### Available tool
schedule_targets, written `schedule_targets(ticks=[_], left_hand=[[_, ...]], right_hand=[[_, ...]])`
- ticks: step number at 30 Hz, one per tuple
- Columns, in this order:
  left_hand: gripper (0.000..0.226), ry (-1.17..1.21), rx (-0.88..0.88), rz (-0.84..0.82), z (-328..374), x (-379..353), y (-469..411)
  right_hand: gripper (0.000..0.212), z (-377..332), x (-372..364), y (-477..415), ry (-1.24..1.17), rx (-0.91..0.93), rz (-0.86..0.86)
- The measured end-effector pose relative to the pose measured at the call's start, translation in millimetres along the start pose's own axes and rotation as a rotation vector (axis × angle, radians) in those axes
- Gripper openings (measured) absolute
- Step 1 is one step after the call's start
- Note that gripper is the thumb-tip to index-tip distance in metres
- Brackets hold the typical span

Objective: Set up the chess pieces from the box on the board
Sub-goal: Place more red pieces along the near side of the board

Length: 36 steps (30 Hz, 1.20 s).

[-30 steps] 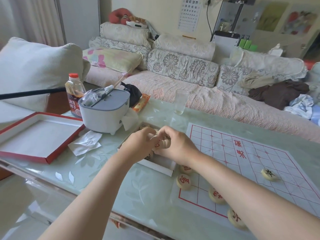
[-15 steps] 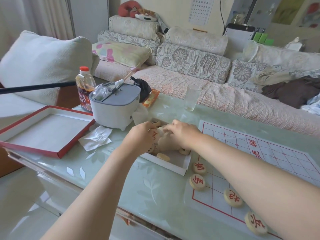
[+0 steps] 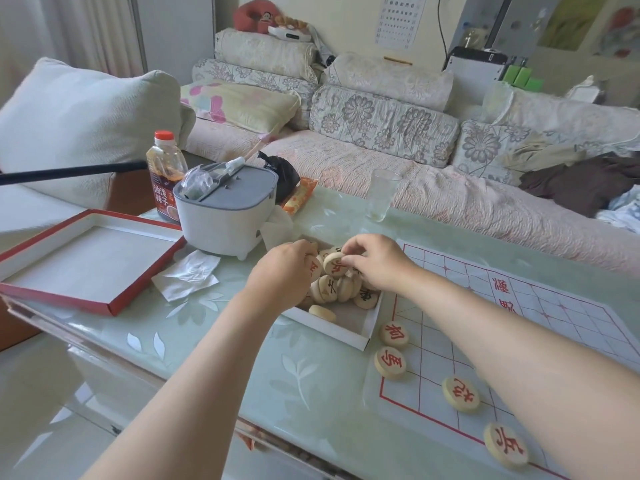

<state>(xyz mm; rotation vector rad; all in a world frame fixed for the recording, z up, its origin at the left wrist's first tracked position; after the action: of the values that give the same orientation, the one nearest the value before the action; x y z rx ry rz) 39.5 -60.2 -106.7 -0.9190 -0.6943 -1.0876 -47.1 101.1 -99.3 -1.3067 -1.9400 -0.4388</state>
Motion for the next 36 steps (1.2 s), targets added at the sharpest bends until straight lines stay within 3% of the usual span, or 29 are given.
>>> schedule_targets(ticks=[8,12,18,23,30,36], left_hand=[[0.028,0.070,-0.097,-0.043,41,-14,-1],[0.029,0.052,-0.156,-0.090,73,-26,3],[0.027,0.084,-0.214,-0.142,108,-45,8],[0.024,0.106,-0.177,-0.243,134,-61,11],[0.025,0.002,-0.201,-0.265,152,-78,6],[0.022,0.026,-0.187,-0.266,162,-92,-4]], right_hand=[[0.009,30,42,39,-0.235,-0.169,0.042],[0.014,57,69,65,-0.114,-0.248,0.051],[0.018,106,87,102,0.059,-0.375,-0.090],[0.015,131,86,115,0.169,-0.391,-0.058],[0.036,134,85,130,0.221,-0.263,-0.118],[0.022,140,101,124,0.201,-0.235,0.018]])
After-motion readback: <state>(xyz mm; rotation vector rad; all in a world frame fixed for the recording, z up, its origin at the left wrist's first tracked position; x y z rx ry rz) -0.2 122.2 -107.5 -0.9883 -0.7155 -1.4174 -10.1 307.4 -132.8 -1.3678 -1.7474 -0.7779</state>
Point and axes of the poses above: each hand's wrist, its own y-axis away from the middle knuckle, its own x-axis out of the back of the hand, z = x × y, the point moved 4 cm from there along -y, towards the middle knuckle, and after that the axes turned 4 degrees about -y, right-handed, at the moved point
